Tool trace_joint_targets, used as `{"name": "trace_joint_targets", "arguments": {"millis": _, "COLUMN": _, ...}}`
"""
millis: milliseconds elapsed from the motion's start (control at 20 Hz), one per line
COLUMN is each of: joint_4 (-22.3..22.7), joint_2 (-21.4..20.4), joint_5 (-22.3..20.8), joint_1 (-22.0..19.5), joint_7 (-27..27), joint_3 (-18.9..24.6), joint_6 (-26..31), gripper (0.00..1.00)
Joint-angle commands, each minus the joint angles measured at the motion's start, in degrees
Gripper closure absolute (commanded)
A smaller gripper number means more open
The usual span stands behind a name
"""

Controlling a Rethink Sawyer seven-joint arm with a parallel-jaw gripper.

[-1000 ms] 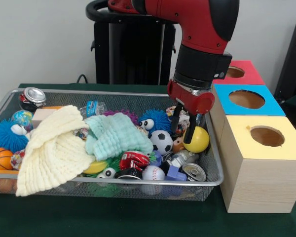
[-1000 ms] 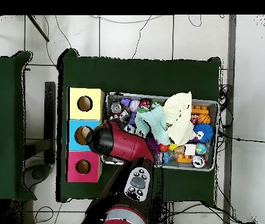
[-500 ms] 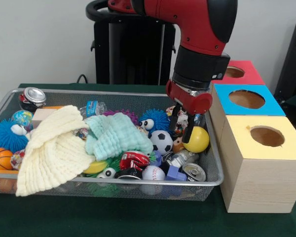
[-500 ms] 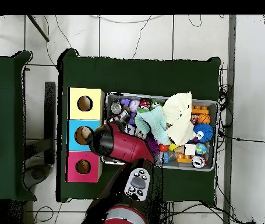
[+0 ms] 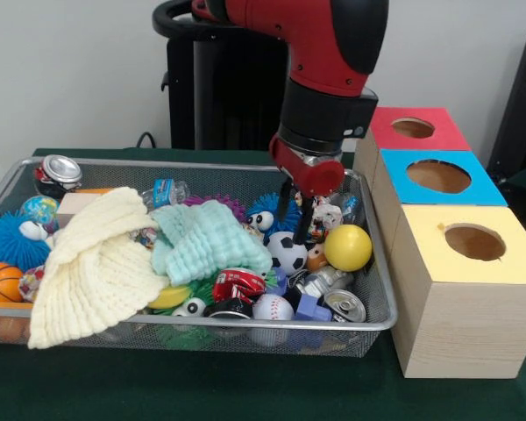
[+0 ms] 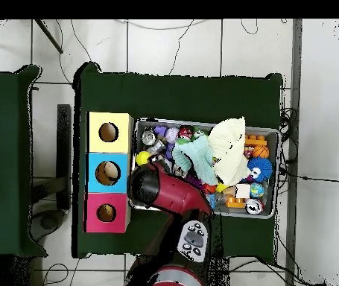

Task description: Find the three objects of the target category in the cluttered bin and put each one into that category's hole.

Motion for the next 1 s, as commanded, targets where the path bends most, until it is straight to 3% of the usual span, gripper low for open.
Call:
{"name": "trace_joint_targets", "arguments": {"millis": 50, "joint_4": 6.6, "joint_2": -2.2, "joint_5": 2.3, "joint_1": -1.3, "joint_7": 8.5, "joint_3": 4.2, "joint_6": 5.7, "gripper": 0.00}}
{"name": "trace_joint_targets", "arguments": {"millis": 500, "joint_4": 7.9, "joint_2": -0.6, "joint_5": 2.3, "joint_1": -2.0, "joint_7": 8.7, "joint_3": 6.0, "joint_6": 1.4, "gripper": 0.00}}
{"name": "trace_joint_targets", "arguments": {"millis": 1000, "joint_4": 6.3, "joint_2": 0.0, "joint_5": 3.1, "joint_1": -0.4, "joint_7": 9.2, "joint_3": 5.1, "joint_6": 2.6, "gripper": 0.00}}
